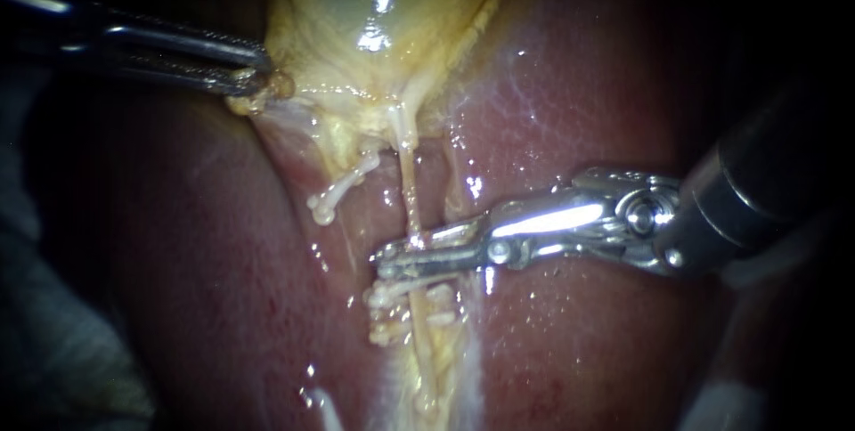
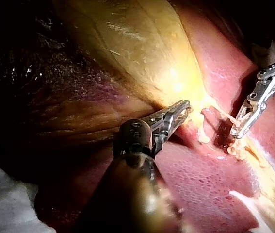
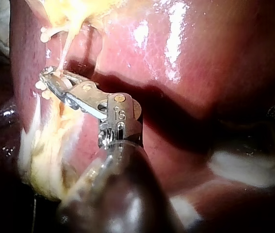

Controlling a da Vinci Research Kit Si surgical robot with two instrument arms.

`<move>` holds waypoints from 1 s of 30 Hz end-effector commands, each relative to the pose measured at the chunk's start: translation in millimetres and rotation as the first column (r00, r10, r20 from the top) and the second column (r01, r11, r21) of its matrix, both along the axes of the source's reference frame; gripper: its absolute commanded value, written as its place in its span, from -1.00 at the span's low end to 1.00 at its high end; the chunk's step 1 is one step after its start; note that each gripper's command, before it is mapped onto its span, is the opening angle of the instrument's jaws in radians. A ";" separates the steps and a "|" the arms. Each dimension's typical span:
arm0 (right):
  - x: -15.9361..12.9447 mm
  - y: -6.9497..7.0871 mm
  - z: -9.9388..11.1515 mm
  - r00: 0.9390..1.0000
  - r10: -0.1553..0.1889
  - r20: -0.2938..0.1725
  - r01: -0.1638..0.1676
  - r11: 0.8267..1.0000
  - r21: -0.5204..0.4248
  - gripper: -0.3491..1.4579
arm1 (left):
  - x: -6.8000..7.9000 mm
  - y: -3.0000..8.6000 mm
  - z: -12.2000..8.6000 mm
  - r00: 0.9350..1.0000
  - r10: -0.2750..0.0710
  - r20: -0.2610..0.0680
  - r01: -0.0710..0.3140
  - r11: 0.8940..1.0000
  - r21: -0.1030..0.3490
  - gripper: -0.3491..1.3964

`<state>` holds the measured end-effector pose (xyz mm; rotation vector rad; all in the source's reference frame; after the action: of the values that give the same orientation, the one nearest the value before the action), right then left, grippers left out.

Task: Going back second clip right tube

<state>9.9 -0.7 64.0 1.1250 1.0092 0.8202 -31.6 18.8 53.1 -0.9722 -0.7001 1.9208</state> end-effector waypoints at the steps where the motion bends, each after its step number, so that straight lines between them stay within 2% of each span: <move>1: 0.2 -0.2 0.3 1.000 0.000 0.001 0.000 1.000 -0.002 -0.92 | 0.0 0.0 0.0 1.000 0.000 0.000 0.000 1.000 0.000 -1.00; 4: 0.7 -0.7 1.1 1.000 -0.004 -0.013 0.003 0.999 -0.053 -0.43 | 0.0 0.0 0.0 1.000 0.000 0.000 0.000 1.000 0.000 -1.00; 7: 1.3 -1.4 2.6 1.000 -0.006 -0.017 0.005 0.997 -0.079 -0.20 | 0.0 0.0 0.1 1.000 0.000 0.000 0.000 1.000 -0.001 -1.00; 12: 1.5 -2.2 4.9 1.000 -0.013 -0.002 0.013 0.992 -0.127 -0.13 | 0.0 -0.1 0.2 1.000 0.000 0.000 0.000 1.000 -0.001 -1.00; 16: 1.2 -1.9 5.6 1.000 -0.013 0.021 0.016 0.987 -0.161 -0.11 | 0.0 -0.1 0.4 1.000 0.001 0.000 -0.001 1.000 -0.002 -1.00; 23: 0.5 -1.4 5.4 0.999 0.036 0.032 -0.028 0.974 -0.226 -0.10 | 0.0 -0.1 0.4 1.000 0.001 0.000 -0.001 1.000 -0.002 -1.00; 27: -0.4 -0.9 4.6 0.999 0.046 0.027 -0.038 0.964 -0.263 -0.10 | 0.0 -0.1 0.4 1.000 0.001 0.000 -0.001 1.000 -0.002 -1.00; 30: -1.1 -0.3 4.0 0.999 0.045 0.023 -0.037 0.963 -0.268 -0.11 | 0.0 -0.1 0.4 1.000 0.001 0.000 -0.001 1.000 -0.002 -1.00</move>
<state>8.6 -0.9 67.8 0.8591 1.0881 0.7053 -31.6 18.7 53.5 -0.9731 -0.6983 1.9226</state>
